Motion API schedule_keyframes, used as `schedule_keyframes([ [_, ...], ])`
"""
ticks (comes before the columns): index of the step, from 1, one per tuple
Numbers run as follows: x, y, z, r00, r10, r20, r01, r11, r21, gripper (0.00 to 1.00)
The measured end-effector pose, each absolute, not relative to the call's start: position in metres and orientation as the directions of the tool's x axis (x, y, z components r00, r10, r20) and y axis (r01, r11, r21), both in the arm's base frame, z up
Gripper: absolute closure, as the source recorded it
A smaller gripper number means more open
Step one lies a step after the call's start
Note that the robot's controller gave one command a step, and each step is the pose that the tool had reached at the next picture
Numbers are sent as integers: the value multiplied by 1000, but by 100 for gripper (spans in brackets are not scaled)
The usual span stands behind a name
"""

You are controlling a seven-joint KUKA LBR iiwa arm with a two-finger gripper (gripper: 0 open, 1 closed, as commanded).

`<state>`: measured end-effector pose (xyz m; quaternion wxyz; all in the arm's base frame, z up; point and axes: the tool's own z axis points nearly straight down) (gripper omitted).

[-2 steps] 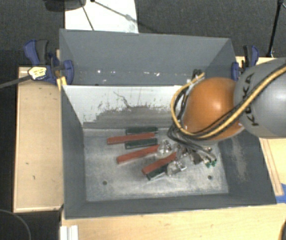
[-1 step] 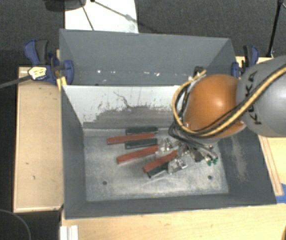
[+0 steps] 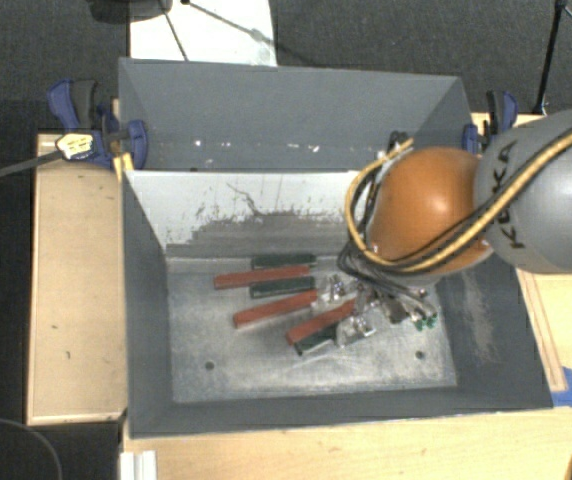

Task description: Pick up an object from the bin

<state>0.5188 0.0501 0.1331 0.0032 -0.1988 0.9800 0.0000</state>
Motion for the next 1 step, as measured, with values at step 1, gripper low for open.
schedule_keyframes([
  [1, 518, 50, 137, -922, -387, -2, -387, 922, 0, 100],
])
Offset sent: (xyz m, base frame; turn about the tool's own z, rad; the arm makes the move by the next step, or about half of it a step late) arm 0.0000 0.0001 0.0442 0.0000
